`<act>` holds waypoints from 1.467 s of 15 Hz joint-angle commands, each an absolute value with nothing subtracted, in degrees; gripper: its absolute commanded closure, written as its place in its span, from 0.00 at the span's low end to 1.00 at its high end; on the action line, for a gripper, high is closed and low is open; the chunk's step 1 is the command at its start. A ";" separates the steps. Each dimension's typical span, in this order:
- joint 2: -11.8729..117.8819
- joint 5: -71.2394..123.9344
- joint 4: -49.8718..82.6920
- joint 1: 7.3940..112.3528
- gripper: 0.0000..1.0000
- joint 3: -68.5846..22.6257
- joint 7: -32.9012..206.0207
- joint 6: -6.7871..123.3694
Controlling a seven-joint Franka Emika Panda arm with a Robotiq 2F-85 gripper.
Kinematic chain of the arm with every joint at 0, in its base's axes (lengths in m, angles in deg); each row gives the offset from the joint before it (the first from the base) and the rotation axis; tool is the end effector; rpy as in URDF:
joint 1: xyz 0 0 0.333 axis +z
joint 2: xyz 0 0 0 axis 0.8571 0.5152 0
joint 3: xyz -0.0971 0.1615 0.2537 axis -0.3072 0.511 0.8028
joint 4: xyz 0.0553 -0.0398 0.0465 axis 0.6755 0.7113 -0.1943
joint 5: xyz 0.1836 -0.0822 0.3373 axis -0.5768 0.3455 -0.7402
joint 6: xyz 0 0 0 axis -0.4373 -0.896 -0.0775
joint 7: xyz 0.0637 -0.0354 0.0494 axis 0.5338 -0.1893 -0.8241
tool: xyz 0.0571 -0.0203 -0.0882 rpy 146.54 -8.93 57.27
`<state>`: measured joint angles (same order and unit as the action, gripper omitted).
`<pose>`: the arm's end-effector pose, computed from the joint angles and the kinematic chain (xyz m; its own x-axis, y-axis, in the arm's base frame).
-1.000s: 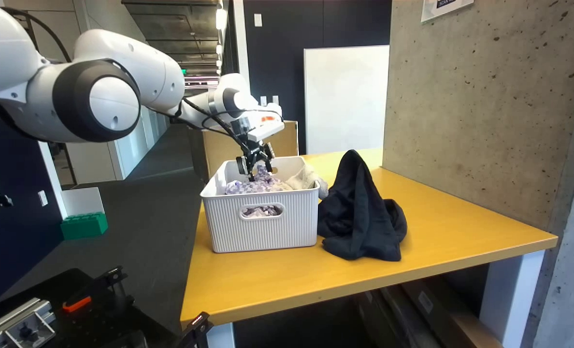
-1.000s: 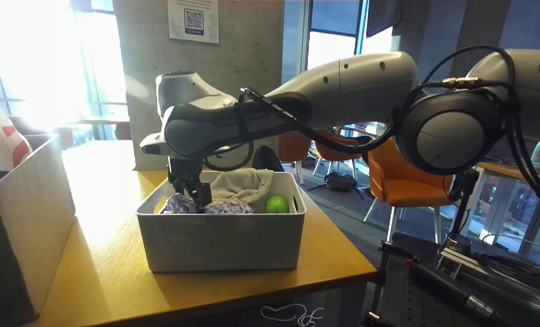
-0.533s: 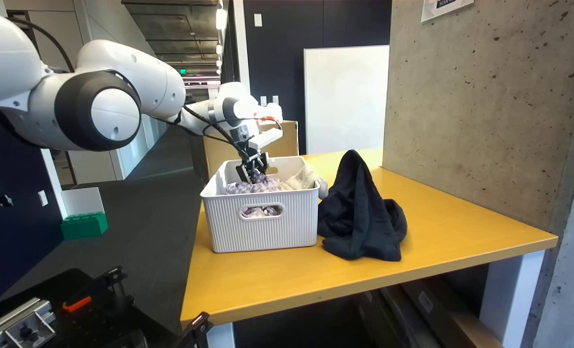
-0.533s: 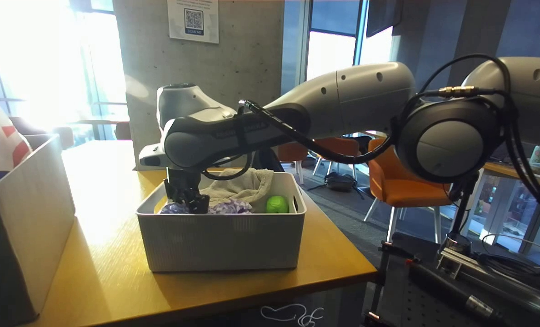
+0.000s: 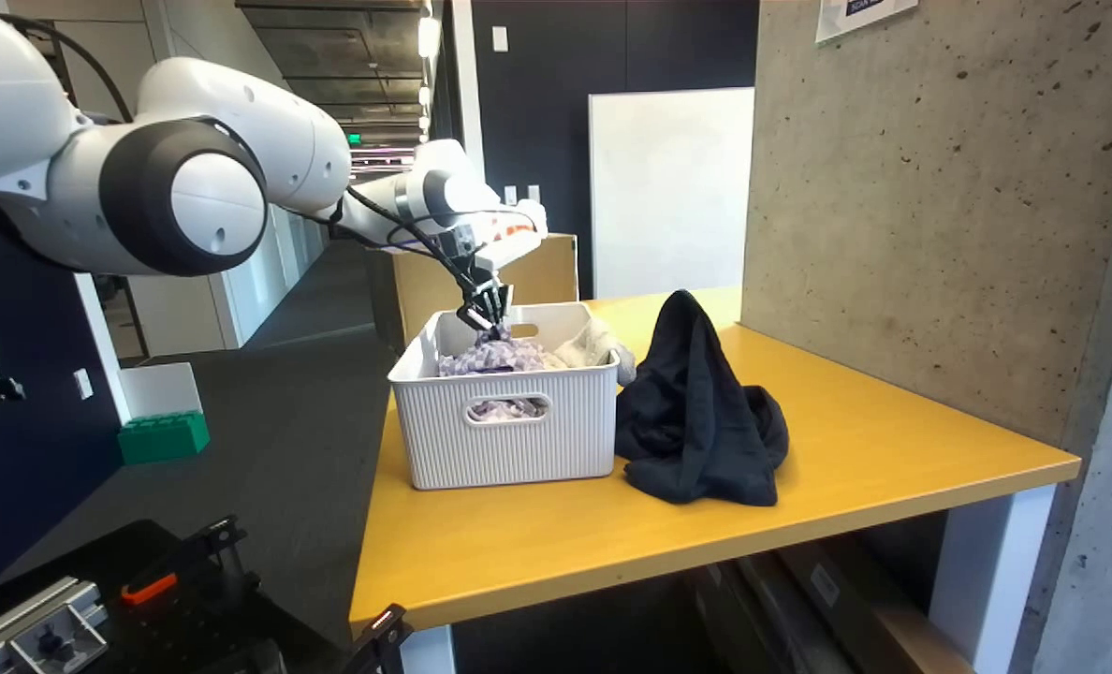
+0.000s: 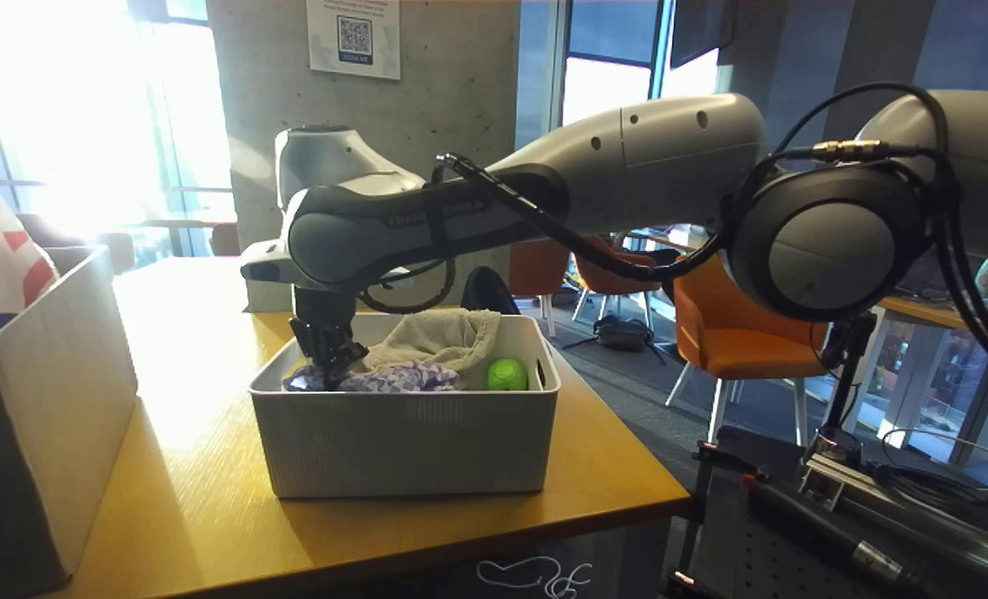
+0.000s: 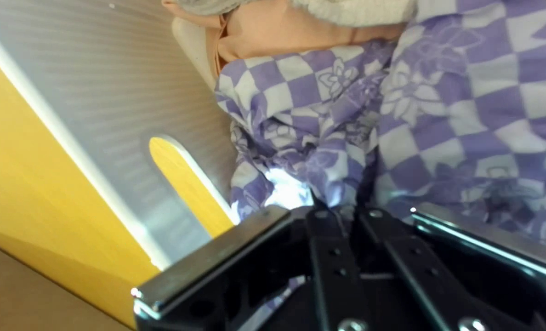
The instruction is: Put the items in the basket on the table
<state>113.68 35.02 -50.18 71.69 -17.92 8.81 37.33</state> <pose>0.8072 0.1745 0.2296 0.0191 0.9928 -0.1182 0.9750 0.0077 0.2222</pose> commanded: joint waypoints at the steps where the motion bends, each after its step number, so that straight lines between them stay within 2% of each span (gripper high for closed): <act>1: 109.29 34.54 -49.00 72.11 0.99 -18.74 10.47 33.84; 16: 92.57 38.78 -48.99 72.44 0.98 -24.15 22.20 18.30; 22: 89.38 43.05 -48.91 74.89 0.98 -25.24 23.98 16.53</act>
